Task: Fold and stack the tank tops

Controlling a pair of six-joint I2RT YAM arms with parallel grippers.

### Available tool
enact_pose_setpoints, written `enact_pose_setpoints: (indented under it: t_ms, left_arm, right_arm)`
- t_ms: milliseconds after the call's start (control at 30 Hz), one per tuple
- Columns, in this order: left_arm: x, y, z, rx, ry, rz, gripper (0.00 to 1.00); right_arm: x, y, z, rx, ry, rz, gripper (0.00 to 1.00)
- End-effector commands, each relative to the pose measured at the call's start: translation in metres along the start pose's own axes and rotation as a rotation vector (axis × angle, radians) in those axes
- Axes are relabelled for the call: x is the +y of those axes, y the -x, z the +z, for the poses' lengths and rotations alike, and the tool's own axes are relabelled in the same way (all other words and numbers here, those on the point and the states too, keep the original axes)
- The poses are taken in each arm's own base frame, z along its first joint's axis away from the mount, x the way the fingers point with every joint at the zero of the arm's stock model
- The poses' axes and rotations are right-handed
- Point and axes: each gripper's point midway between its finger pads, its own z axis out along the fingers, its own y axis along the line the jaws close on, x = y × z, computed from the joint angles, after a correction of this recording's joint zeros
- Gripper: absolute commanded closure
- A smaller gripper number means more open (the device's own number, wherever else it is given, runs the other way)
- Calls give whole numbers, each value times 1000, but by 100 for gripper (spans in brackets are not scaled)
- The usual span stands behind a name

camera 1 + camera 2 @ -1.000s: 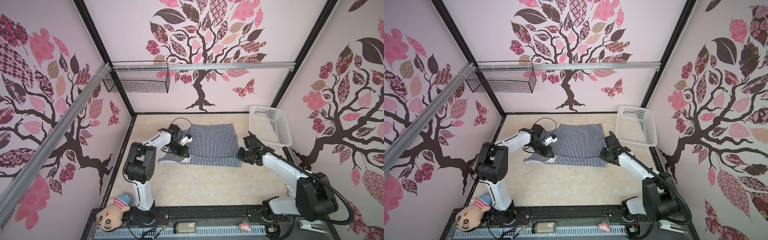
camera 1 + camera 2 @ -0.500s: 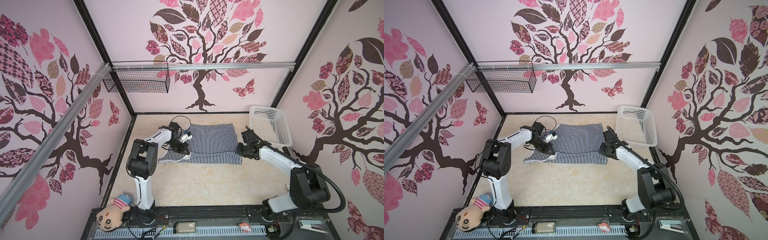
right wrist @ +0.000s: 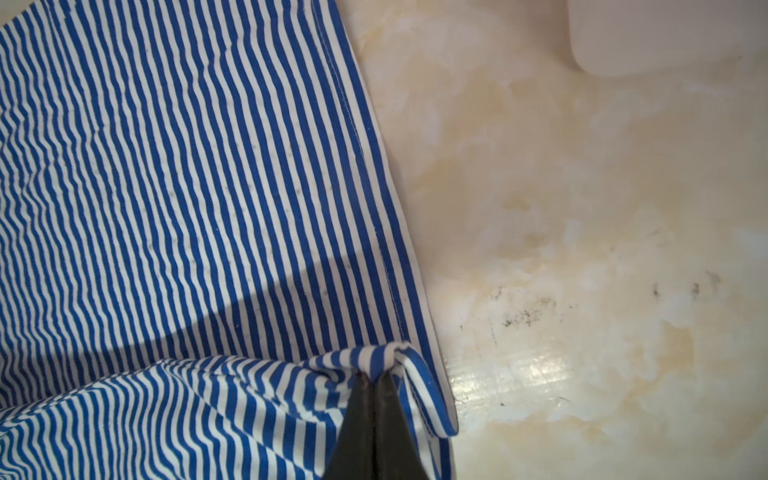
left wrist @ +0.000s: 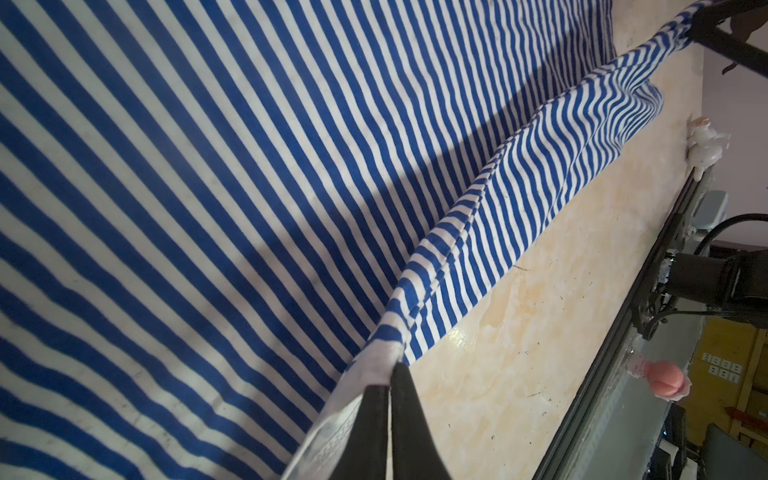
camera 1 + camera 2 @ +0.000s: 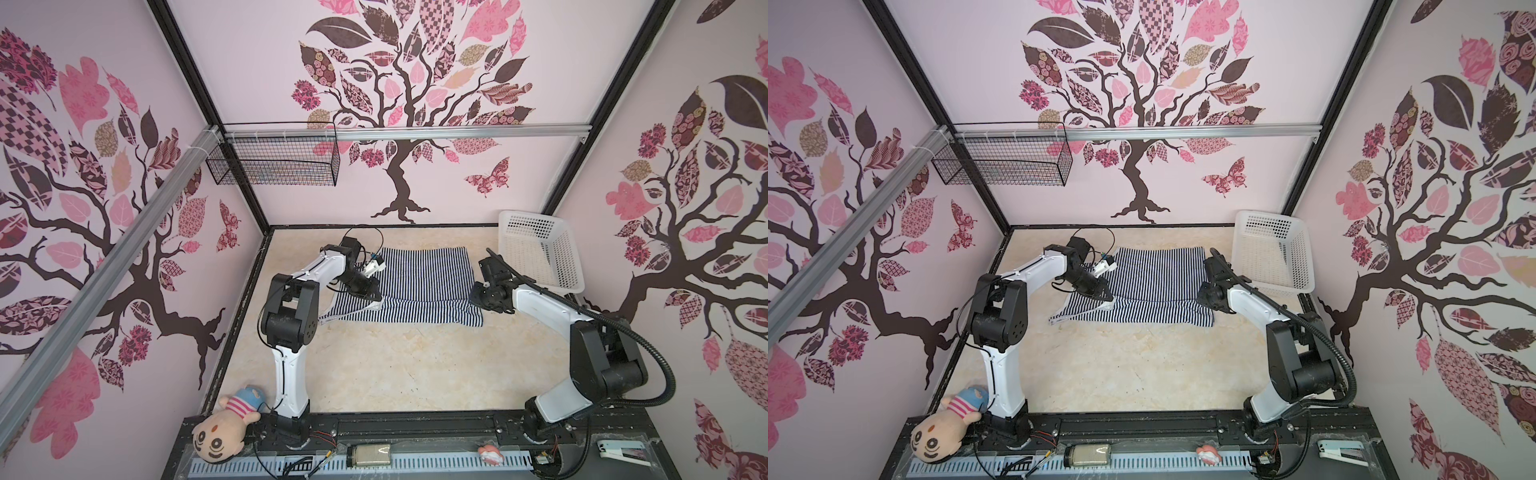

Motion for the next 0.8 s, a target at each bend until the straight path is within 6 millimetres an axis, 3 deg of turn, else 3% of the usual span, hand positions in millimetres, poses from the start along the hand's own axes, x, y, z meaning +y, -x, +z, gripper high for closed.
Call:
enact_pose_setpoints:
  t_ms: [0, 433, 767]
  left_arm:
    - [9, -1, 2, 23, 20, -4, 91]
    - [19, 5, 4, 12, 35, -14, 90]
    - [19, 15, 0, -29, 40, -16, 91]
  right_arm:
    - [1, 15, -1, -32, -19, -6, 95]
    - [4, 20, 20, -10, -47, -26, 94]
    - [9, 31, 23, -35, -46, -20, 94]
